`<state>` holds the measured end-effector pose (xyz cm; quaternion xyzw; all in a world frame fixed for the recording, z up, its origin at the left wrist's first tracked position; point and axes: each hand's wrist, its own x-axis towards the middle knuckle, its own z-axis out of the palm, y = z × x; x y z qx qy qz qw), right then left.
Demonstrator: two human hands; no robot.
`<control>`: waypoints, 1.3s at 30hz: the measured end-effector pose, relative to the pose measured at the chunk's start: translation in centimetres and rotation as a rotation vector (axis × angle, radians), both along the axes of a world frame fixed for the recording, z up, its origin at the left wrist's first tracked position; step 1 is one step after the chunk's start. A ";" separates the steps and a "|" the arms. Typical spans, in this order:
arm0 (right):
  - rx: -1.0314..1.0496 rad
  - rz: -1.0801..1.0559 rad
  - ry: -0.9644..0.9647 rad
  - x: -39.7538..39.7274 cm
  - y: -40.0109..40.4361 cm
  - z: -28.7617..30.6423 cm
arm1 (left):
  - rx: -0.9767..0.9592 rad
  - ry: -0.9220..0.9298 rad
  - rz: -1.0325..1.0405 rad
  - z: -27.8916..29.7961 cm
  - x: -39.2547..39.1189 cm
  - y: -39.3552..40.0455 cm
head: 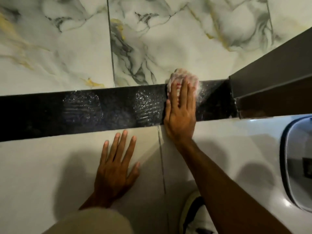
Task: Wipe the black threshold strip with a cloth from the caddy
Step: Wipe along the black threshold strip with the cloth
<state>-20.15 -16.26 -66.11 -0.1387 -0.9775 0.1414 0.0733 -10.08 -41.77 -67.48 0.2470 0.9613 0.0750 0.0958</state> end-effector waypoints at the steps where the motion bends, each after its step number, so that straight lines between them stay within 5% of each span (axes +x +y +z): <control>1: 0.006 0.054 -0.013 1.5 -0.1 0.1 | -0.005 -0.006 -0.001 0.2 -0.1 0.1; 6: 0.029 -0.016 -0.074 10.6 2.8 1.3 | -0.014 -0.020 -0.017 1.0 -1.1 0.6; 12: 0.059 -0.314 -0.008 0.3 5.7 0.5 | -0.008 0.036 -0.033 -0.4 -1.4 0.6; 17: 0.055 0.137 -0.053 2.7 0.3 0.5 | 0.019 0.038 -0.018 -0.3 -1.2 0.4; 22: 0.089 -0.068 -0.041 8.7 3.3 1.7 | 0.042 0.051 -0.004 0.2 -1.3 0.9; 27: 0.088 -0.205 -0.038 -1.6 4.4 1.3 | 0.071 0.069 -0.006 -0.6 -1.3 0.7; 32: 0.011 0.108 -0.068 3.1 1.1 1.2 | 0.077 0.044 0.008 -0.2 -1.0 0.6; 36: -0.040 -0.194 -0.198 10.9 2.9 2.4 | 0.094 0.034 0.020 0.6 -1.2 0.9; 39: -0.163 -0.428 -0.028 7.4 3.9 2.7 | 0.113 0.049 0.026 0.1 -1.1 0.8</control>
